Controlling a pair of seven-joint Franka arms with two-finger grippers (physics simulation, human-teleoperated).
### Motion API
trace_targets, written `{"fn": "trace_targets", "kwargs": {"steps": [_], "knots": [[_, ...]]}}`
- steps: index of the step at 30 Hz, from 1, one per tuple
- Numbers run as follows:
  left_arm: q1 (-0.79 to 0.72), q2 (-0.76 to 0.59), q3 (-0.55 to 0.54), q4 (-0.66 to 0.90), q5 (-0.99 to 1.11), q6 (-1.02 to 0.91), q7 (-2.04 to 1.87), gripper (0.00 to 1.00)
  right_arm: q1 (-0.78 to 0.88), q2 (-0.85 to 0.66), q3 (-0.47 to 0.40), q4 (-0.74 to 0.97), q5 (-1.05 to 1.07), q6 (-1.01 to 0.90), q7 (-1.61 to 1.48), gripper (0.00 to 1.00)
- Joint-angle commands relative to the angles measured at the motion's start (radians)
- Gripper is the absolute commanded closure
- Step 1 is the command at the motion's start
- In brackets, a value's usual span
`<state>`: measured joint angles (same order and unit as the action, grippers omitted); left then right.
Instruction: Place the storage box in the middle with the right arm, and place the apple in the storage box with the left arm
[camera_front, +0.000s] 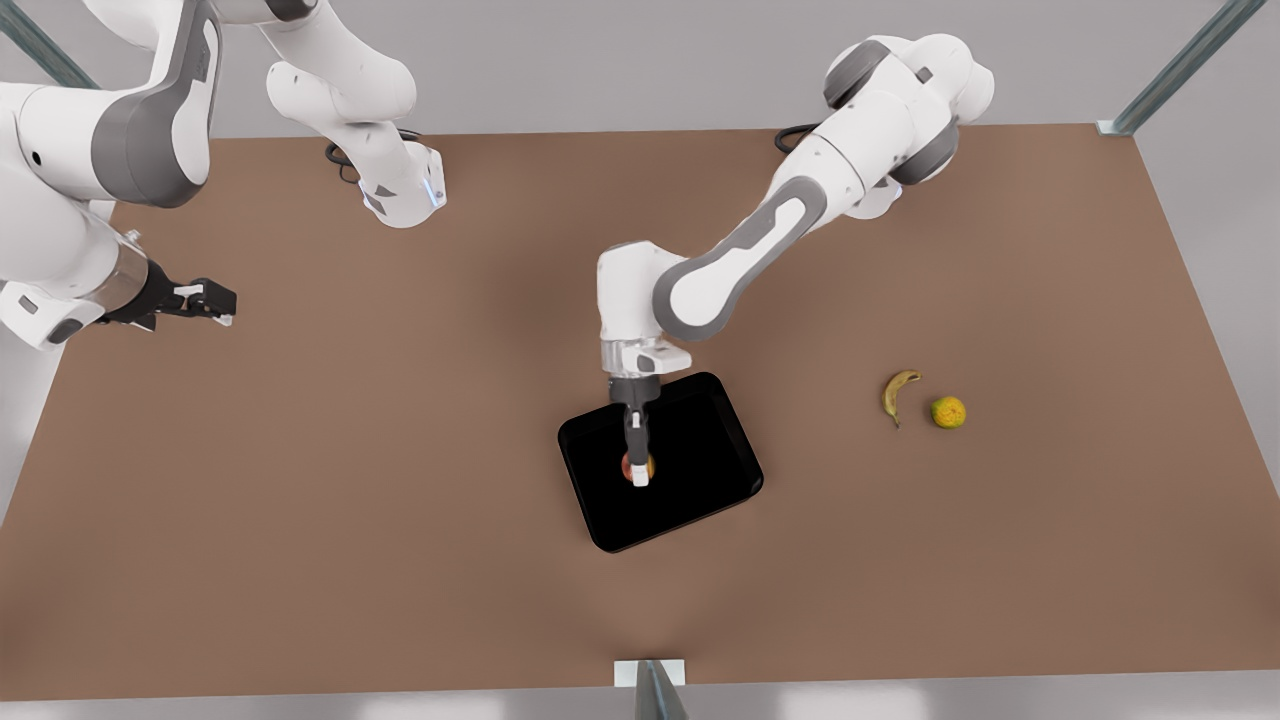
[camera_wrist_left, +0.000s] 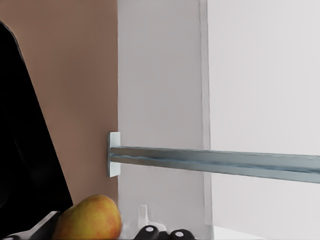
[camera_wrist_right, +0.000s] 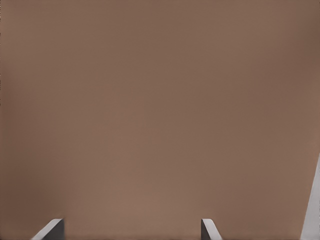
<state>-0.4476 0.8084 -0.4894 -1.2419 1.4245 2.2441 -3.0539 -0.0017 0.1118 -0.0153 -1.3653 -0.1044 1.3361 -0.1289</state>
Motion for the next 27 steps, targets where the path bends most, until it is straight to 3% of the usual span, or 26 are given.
{"fn": "trace_targets", "kwargs": {"steps": [1, 7, 11, 12, 16, 17, 19, 20, 22, 27], "knots": [[0.000, 0.000, 0.000, 0.001, -1.409, 0.000, 0.241, 0.00, 0.000, 0.000, 0.000, 0.000, 0.000, 0.000, 0.000, 0.00], [0.013, -0.020, 0.002, 0.001, -1.371, -0.026, 0.297, 0.00, 0.000, -0.001, 0.000, 0.003, 0.000, 0.000, -0.002, 0.00], [0.033, -0.209, 0.187, -0.024, -1.343, -0.386, 1.069, 0.00, 0.000, 0.003, 0.000, 0.003, 0.000, 0.005, -0.003, 0.00], [0.096, -0.287, 0.198, -0.083, -1.349, -0.436, 1.349, 0.00, 0.000, 0.003, 0.000, 0.005, 0.000, 0.005, -0.008, 0.00], [0.415, -0.484, 0.250, -0.086, -1.435, -0.676, 2.274, 0.00, 0.000, 0.009, -0.002, 0.005, -0.001, 0.005, -0.011, 0.00], [0.423, -0.594, 0.304, -0.195, -1.423, -0.696, 2.578, 0.00, -0.003, 0.014, -0.002, 0.012, -0.001, 0.005, -0.014, 0.00], [0.426, -0.683, 0.330, -0.202, -1.434, -0.822, 2.860, 0.00, -0.003, 0.016, -0.002, 0.014, -0.001, 0.005, -0.012, 0.00], [0.426, -0.709, 0.338, -0.200, -1.434, -0.854, 2.954, 0.00, -0.003, 0.016, -0.002, 0.014, 0.000, 0.005, -0.014, 0.00], [0.426, -0.557, 0.338, -0.027, -1.432, -0.969, 2.954, 0.00, -0.004, 0.016, 0.000, 0.014, 0.000, 0.005, -0.012, 0.00], [0.425, -0.635, 0.339, -0.183, -1.428, -0.822, 2.954, 0.00, -0.006, 0.019, 0.000, 0.014, 0.000, 0.005, -0.012, 0.00]]}}
